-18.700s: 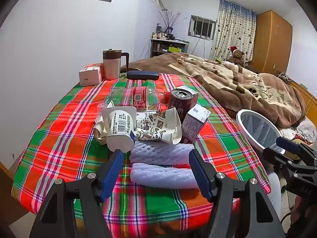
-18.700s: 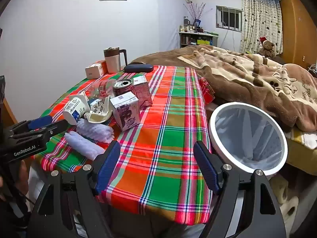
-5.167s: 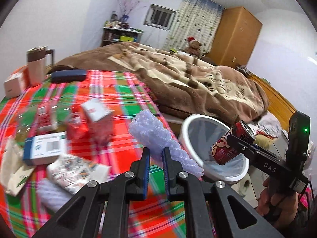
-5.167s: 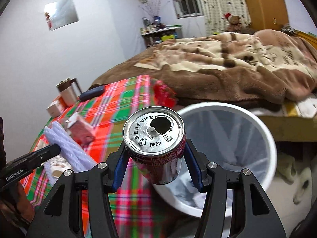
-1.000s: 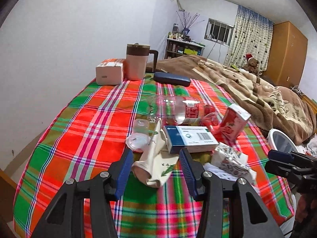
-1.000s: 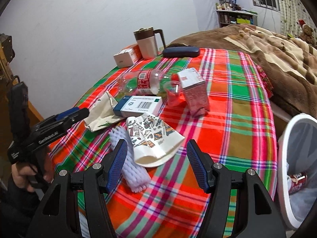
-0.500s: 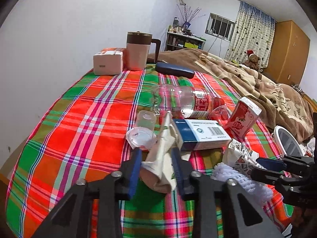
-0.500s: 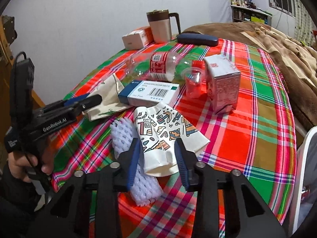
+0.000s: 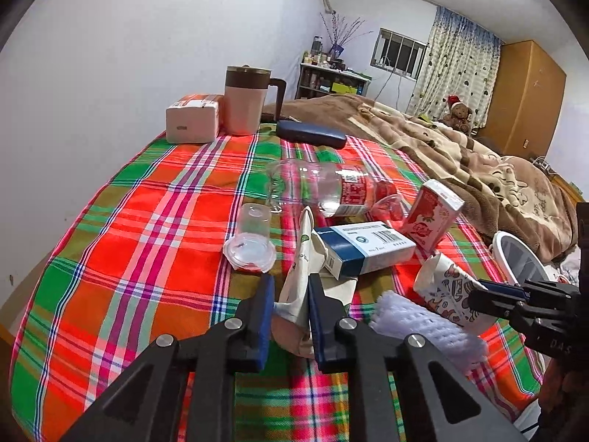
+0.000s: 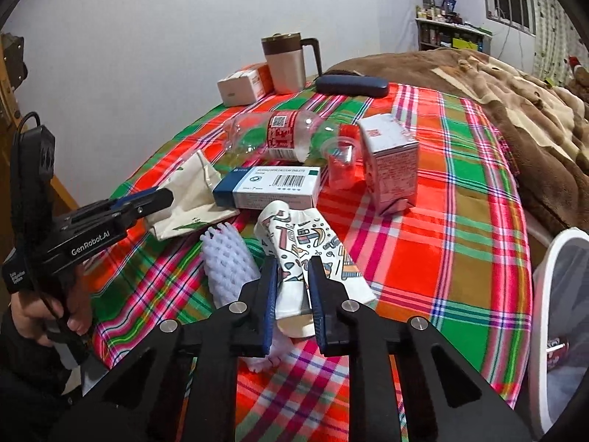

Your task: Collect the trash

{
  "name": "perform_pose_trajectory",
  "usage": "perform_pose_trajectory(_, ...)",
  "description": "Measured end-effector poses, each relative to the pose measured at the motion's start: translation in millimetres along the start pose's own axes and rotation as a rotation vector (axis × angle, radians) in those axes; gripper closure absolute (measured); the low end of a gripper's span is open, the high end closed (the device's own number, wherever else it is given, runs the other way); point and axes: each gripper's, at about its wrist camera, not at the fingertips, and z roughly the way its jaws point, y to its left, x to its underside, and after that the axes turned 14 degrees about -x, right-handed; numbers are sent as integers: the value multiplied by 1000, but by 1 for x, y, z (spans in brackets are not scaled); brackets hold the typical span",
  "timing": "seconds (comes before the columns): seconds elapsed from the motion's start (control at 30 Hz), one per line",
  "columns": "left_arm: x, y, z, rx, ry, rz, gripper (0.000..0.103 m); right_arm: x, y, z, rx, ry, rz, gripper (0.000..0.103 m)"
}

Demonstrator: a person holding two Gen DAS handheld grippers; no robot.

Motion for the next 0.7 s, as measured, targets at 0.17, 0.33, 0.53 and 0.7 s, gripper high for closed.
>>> perform_pose_trajectory(0.17, 2, -4, -12, 15, -12, -6, 85, 3, 0, -6, 4, -15, 8, 87)
perform_pose_trajectory(0.33, 2, -6, -25, 26, -28, -8, 86, 4, -1, -15, 10, -39, 17, 87)
perform_pose_trajectory(0.53, -3, -8, -38, 30, -58, -11, 86, 4, -6, -25, 18, -65, 28, 87)
perform_pose_trajectory(0.7, -3, -8, -44, 24, -67, -19, 86, 7, -9, -29, 20, -74, 41, 87)
